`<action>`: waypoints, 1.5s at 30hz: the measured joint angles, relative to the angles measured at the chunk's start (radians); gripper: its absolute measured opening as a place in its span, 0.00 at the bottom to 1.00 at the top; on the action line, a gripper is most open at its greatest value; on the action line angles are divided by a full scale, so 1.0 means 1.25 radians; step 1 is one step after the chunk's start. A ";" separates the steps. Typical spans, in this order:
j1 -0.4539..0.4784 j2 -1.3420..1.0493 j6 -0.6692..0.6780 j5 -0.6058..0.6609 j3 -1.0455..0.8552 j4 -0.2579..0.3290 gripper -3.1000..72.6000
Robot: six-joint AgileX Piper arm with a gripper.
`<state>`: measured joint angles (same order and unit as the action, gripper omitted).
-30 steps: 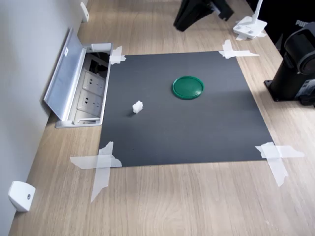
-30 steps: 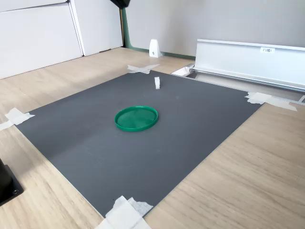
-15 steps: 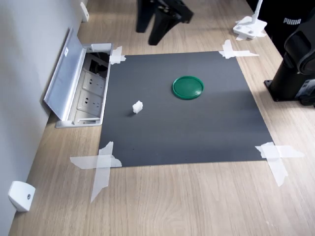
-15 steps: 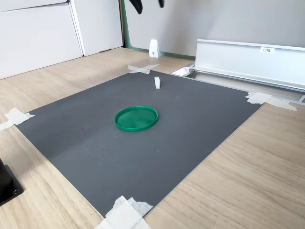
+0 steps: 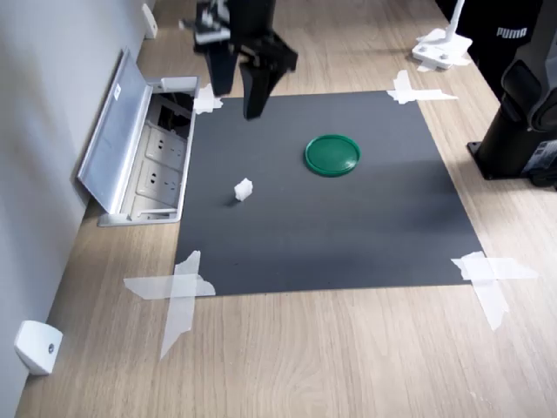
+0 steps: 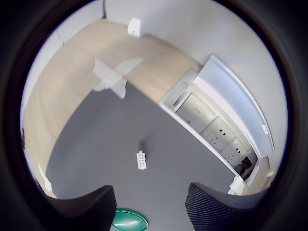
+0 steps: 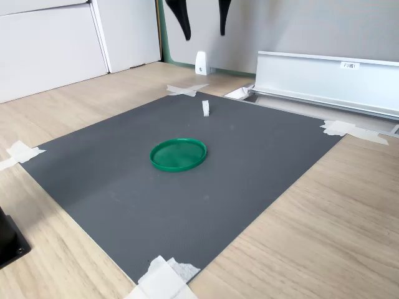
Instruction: Grasp a white terminal and put it on the green lid.
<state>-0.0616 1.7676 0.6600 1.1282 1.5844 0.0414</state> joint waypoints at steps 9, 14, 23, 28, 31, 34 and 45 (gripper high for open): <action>-0.030 0.065 0.012 -0.033 0.001 -0.025 0.86; -0.030 0.090 0.021 -0.057 0.001 -0.023 0.86; -0.030 0.097 0.051 -0.121 -0.067 -0.022 0.86; -0.030 0.097 0.067 -0.148 -0.093 -0.017 0.86; -0.030 0.097 0.074 -0.162 -0.106 -0.015 0.86; -0.030 0.097 0.080 -0.179 -0.123 -0.008 0.86; -0.030 0.109 0.081 -0.205 -0.140 -0.018 0.86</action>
<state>-0.0993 1.9033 0.7611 0.8722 1.4097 0.0194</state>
